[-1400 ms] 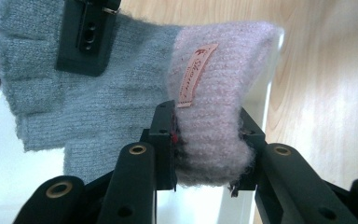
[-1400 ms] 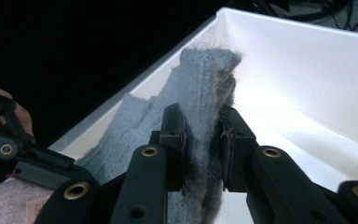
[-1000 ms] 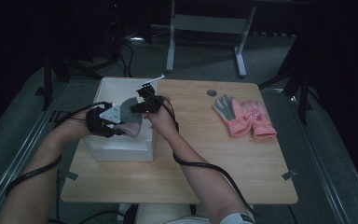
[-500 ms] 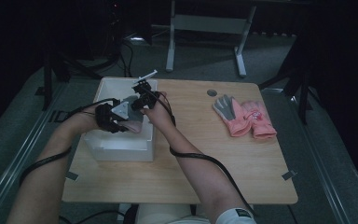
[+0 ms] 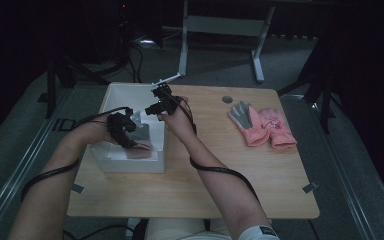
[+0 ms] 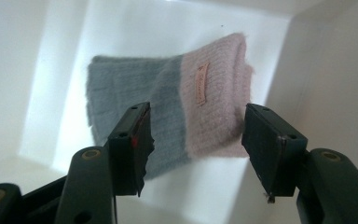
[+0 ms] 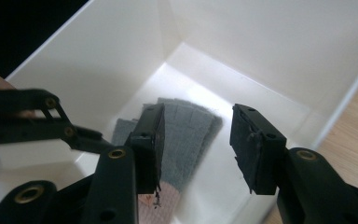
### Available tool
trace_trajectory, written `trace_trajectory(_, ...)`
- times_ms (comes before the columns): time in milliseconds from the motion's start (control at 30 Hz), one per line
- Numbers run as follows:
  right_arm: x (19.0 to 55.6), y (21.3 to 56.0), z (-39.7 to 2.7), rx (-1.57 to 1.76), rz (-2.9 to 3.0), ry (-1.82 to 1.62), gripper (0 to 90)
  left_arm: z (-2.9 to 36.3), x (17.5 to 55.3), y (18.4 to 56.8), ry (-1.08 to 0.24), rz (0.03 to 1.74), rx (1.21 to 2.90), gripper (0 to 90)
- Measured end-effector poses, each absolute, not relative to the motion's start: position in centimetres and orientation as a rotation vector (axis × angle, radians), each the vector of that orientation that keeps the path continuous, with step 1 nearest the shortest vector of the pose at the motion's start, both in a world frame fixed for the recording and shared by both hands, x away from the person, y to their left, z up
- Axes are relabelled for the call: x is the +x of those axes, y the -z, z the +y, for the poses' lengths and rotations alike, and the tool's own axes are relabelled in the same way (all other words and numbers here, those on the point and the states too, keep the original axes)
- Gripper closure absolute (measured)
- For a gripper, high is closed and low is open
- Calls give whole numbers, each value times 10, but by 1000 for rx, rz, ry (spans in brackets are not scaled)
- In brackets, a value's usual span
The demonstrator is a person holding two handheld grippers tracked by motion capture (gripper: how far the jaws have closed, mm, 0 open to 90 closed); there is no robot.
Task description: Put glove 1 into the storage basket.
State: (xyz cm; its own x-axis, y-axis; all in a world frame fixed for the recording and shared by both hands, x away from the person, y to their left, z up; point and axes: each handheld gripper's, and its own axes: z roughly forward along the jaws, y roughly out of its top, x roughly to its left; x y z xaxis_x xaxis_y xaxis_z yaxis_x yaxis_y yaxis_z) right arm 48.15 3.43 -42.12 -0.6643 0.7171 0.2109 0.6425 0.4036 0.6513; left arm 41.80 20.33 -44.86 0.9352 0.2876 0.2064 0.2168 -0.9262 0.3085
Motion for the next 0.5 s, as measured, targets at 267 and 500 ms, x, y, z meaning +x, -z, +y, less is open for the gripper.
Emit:
trace_trajectory(267, 468, 405, 13, 1187, 2532, -1194, 542, 204, 408, 428, -394, 416, 2675, 398)
trace_trajectory(500, 455, 398, -13, 1160, 2503, -1228, 548, 190, 404, 412, -408, 419, 2595, 399)
